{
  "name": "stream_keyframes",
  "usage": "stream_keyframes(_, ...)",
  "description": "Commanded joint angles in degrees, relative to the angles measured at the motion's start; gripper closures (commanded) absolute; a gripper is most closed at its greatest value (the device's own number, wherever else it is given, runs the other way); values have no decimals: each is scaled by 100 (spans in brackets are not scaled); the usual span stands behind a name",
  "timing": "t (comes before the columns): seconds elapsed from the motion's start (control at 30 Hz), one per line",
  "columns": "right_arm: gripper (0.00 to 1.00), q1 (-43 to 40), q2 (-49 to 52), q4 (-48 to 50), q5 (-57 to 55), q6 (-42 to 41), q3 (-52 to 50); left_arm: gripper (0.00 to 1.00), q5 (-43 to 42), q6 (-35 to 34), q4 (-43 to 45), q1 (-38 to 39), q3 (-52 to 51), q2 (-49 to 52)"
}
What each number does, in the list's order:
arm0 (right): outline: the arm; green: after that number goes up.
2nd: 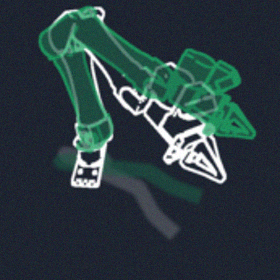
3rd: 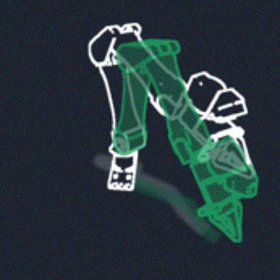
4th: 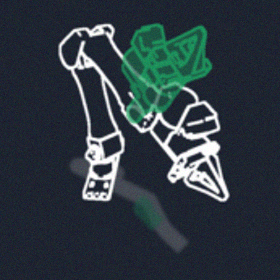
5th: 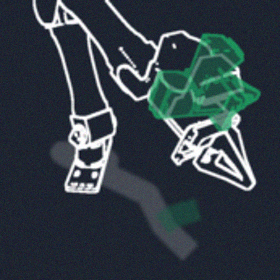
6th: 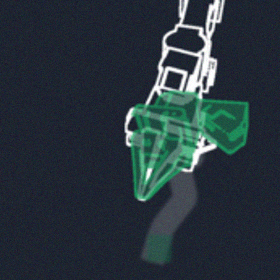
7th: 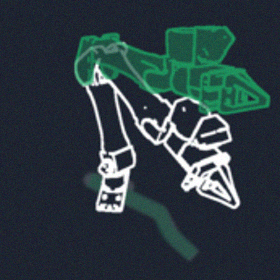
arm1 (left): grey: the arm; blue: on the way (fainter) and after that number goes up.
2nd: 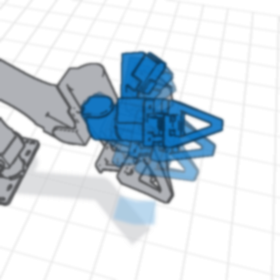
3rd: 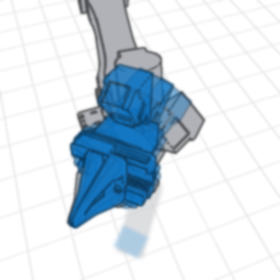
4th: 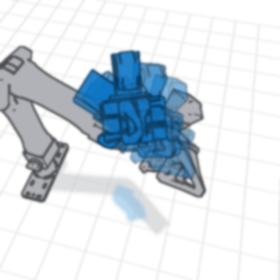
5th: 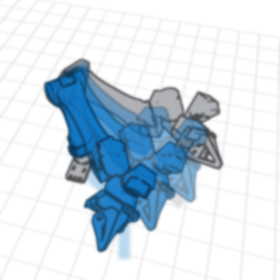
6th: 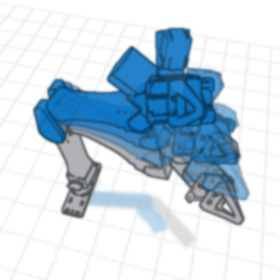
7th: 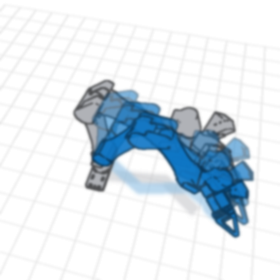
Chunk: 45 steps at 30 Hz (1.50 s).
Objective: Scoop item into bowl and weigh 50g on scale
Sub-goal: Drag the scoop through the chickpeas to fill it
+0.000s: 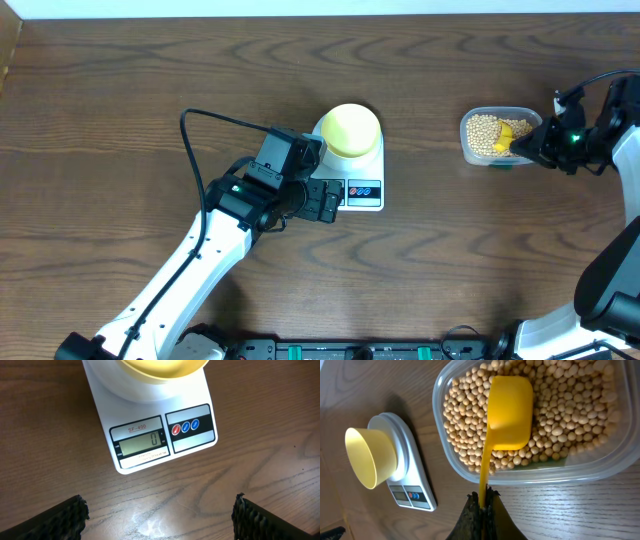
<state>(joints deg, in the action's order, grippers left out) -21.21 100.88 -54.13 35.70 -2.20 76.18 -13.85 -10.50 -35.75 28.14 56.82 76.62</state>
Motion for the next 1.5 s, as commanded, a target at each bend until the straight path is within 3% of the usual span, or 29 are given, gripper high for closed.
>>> stream_keyframes(0.0,99,-13,55,0,424,-96,-144,6,-68,31,4,-4,-46,-74)
stream_keyframes(0.27,99,-146,55,448,1012,-249,-527,6,-68,31,4,-4,-46,-74)
stream_keyframes(0.9,99,-632,55,444,1722,-308,-533,6,-68,31,4,-4,-46,-74)
stream_keyframes(1.47,99,-1047,55,323,1744,-195,-599,6,-68,31,4,-4,-46,-74)
